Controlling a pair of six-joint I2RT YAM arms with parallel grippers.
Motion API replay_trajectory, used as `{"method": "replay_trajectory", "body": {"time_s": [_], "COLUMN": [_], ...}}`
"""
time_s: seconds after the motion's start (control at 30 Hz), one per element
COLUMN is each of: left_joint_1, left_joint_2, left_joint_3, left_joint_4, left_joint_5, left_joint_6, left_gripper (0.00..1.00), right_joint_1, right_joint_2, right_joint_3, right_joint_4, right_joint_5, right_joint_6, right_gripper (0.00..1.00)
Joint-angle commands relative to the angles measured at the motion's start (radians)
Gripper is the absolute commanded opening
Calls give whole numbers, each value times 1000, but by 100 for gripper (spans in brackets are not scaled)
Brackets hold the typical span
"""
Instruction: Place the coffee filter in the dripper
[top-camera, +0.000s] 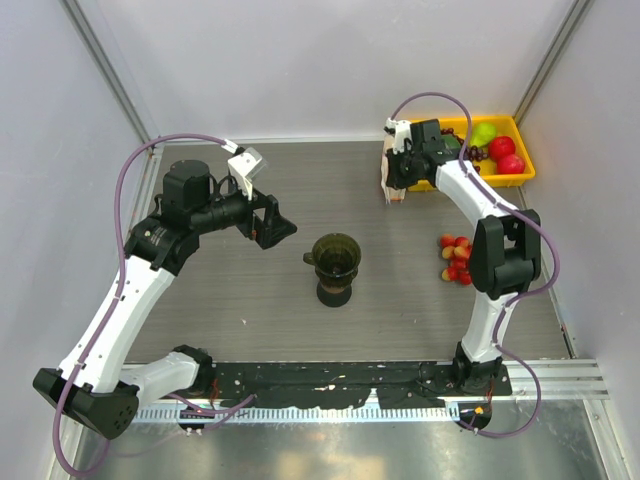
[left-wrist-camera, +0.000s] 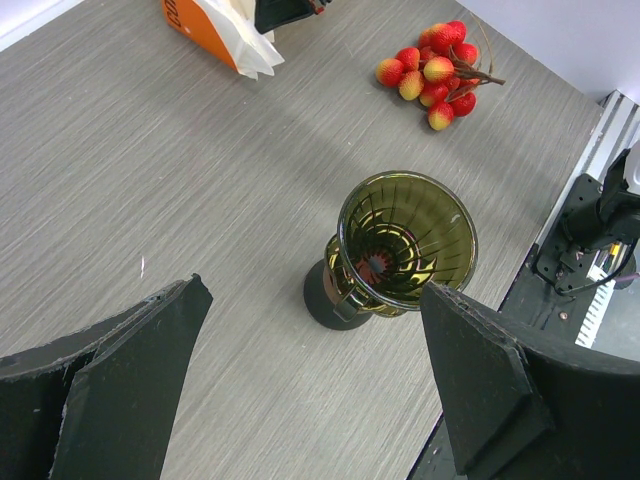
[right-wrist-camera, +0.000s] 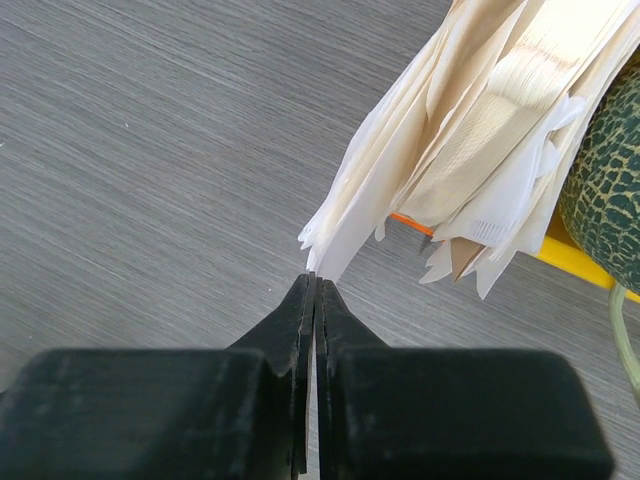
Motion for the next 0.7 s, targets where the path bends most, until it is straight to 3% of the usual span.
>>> {"method": "replay_trajectory", "body": {"time_s": [0.0,0.67], "left_joint_1": [5,5], "left_joint_2": [-14,-11], "left_joint_3": [22,22], "left_joint_4": [24,30], "left_joint_5": [20,22], "left_joint_6": [-7,-10], "left_gripper": [99,99], "right_joint_1": [-4,-7], "right_joint_2": [-108,-118], "right_joint_3": [-10,-92], "right_joint_4": [38,26], "right_joint_5": [-30,10], "right_joint_6": [-9,-46], "right_gripper": [5,5]}}
